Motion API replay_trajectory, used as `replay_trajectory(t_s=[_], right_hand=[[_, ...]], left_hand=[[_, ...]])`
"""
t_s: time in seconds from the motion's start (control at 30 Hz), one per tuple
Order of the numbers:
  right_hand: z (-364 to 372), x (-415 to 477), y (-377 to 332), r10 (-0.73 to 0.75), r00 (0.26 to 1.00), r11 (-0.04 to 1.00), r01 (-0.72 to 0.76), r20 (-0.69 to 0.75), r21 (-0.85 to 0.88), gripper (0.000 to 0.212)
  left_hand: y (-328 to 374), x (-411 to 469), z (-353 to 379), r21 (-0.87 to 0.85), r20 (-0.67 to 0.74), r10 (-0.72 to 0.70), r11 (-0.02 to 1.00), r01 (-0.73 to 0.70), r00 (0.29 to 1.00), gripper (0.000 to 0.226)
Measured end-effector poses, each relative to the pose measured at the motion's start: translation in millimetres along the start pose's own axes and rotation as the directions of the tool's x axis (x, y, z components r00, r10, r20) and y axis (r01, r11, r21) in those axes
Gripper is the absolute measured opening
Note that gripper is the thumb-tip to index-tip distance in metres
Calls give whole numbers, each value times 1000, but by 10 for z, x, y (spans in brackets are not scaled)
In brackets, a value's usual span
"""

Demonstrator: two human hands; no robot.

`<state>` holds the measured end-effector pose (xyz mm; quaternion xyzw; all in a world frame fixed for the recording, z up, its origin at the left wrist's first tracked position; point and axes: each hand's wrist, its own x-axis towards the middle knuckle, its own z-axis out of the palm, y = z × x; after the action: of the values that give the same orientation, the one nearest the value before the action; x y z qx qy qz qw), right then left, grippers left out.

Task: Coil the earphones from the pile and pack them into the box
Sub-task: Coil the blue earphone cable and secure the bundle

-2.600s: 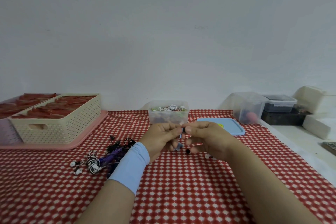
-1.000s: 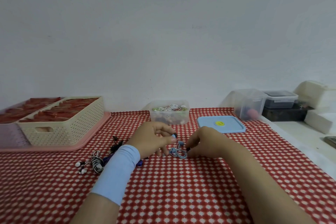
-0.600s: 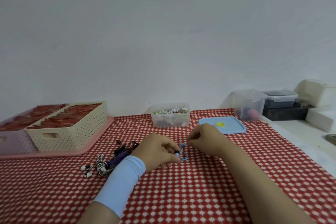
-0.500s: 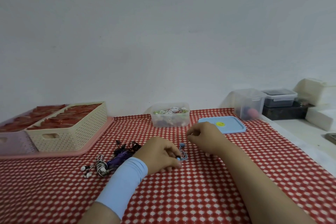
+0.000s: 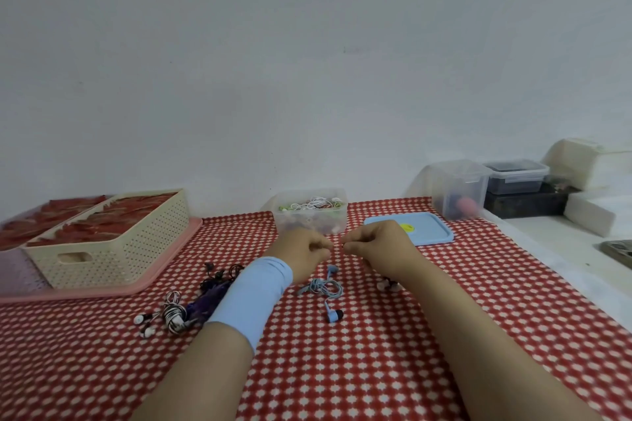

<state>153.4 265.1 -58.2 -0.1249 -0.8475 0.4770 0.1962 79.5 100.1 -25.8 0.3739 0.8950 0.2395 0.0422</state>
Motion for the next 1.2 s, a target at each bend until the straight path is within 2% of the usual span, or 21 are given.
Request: replay_trajectory(t_s=[0.1, 0.2, 0.33, 0.43, 0.57, 0.63, 0.83, 1.1, 1.2], right_hand=[[-5, -9, -6, 11, 1000, 998, -11, 11, 54, 6], [-10, -22, -23, 4, 1000, 996, -6, 22, 87, 8], [23, -24, -32, 15, 999, 990, -21, 41, 142, 6], [22, -22, -64, 71, 995, 965, -85, 64, 249, 9], [15, -31, -87, 159, 966, 871, -234, 203, 431, 11], [14, -28, -80, 170, 949, 846, -278, 265, 455, 17], [11, -43, -100, 181, 939, 803, -313, 293, 508, 24], [-14, -43, -91, 176, 926, 798, -333, 334, 503, 26], [-13, -54, -106, 159, 922, 800, -330, 354, 500, 34]], left_hand=[[-52, 76, 211, 55, 93, -44, 998, 39, 995, 24], [-107, 101, 300, 15, 52, -19, 1000, 18, 998, 20], [-218, 66, 318, -245, -103, -71, 969, 44, 992, 18], [-235, 28, 298, -527, -160, -145, 849, 40, 976, 20], [-258, -28, 315, -661, -170, -163, 750, 11, 972, 12], [-264, -39, 332, -722, -160, -153, 692, -10, 975, 11], [-288, -31, 358, -808, -93, -61, 588, -39, 994, 19], [-257, -38, 374, -868, -64, -45, 495, -33, 997, 15], [-275, -29, 375, -885, -47, -34, 465, -26, 998, 16]])
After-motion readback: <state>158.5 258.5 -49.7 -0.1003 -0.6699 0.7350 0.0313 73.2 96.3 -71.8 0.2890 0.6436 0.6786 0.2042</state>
